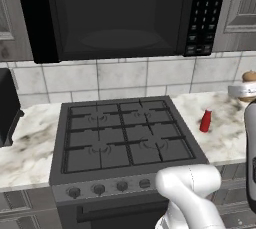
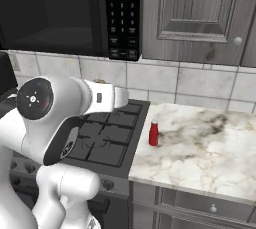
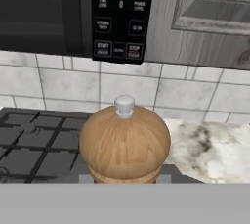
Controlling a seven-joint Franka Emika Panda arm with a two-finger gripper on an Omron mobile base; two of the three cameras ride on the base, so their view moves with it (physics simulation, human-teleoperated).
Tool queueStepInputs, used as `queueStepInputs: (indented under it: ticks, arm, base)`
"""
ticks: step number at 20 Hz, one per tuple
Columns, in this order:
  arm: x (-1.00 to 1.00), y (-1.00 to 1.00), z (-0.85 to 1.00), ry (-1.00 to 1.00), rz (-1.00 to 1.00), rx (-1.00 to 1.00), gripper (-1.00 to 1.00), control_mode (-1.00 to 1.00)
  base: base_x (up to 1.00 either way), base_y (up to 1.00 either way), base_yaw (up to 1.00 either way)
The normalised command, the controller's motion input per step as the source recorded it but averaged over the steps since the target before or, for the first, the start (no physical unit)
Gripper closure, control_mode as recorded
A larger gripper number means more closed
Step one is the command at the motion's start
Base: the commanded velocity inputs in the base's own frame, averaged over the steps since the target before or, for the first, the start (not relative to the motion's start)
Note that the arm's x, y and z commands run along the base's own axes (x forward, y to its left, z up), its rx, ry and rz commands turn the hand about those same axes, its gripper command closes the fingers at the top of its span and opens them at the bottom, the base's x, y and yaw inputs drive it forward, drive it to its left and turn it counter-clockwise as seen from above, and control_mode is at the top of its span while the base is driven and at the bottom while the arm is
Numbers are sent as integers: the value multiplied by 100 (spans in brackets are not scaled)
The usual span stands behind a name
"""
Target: Take 2 condiments from the cabinet and move them on the counter near the stove.Make sure the condiments are lined up with each other, next to each other.
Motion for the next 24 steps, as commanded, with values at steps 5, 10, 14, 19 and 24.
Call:
queueStepInputs:
  ticks: [5,10,14,19,24]
  arm:
    - [0,-27,-26,4,0,-5,100,-100]
    - [0,-14,-31,9,2,0,100,-100]
    - [1,-8,-30,7,2,0,100,-100]
    - [0,-8,-25,1,1,1,100,-100]
    - [1,-2,-28,0,5,3,100,-100]
  base:
    - [0,0,0]
    - [0,0,0]
    - [0,0,0]
    - [0,0,0]
    - [0,0,0]
